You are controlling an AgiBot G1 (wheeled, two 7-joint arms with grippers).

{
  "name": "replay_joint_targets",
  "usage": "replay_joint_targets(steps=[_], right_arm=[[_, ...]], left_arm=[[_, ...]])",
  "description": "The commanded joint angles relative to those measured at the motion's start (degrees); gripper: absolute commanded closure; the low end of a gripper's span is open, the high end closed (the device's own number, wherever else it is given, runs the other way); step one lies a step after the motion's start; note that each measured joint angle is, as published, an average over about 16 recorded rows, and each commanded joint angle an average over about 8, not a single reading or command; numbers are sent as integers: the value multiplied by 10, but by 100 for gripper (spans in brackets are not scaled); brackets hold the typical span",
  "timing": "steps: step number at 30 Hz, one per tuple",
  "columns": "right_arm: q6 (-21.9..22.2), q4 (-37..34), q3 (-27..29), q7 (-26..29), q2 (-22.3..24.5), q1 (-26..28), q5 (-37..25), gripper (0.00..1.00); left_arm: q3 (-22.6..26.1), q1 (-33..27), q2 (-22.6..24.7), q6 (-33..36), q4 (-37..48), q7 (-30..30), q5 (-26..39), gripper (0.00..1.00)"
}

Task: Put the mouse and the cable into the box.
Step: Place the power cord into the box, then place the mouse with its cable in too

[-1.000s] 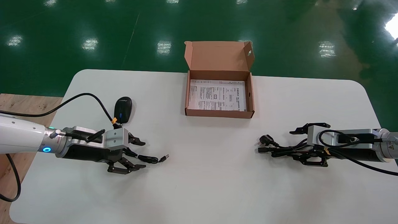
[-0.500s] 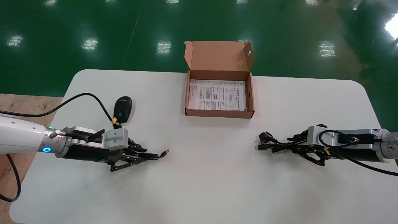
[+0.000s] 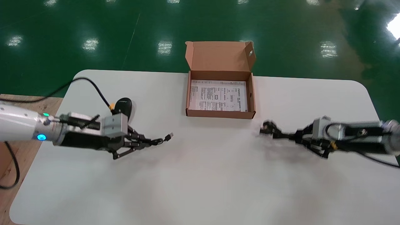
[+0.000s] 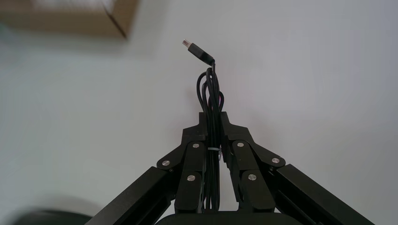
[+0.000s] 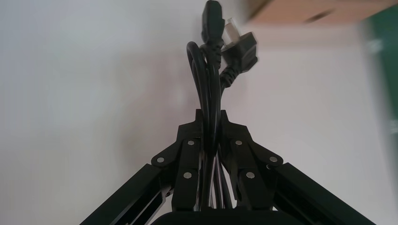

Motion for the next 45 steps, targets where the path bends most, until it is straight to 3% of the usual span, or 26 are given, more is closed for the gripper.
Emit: replay_joint_targets(steps=[1, 7, 17, 30, 38, 45], right_arm=[[-11, 8, 2, 0, 8, 15, 2, 100], [-9, 53, 11, 14, -7, 55, 15, 100], [93, 100, 11, 23, -129, 48, 13, 100], [221, 21, -7, -37, -238, 36, -16, 100], [324, 16, -9, -56, -257, 19, -13, 100], [341, 48, -21, -54, -260, -4, -4, 100]], left_arm=[[-2, -15, -4, 16, -8, -2, -3, 100], [-17, -117, -29, 29, -70, -36, -17, 100], [-45, -229, -3, -59, -177, -87, -33, 100], [-53, -266, 31, -83, -229, -89, -37, 100], [-51, -265, 32, -86, -219, -82, -34, 100], [-50, -262, 33, -88, -204, -75, -32, 100]])
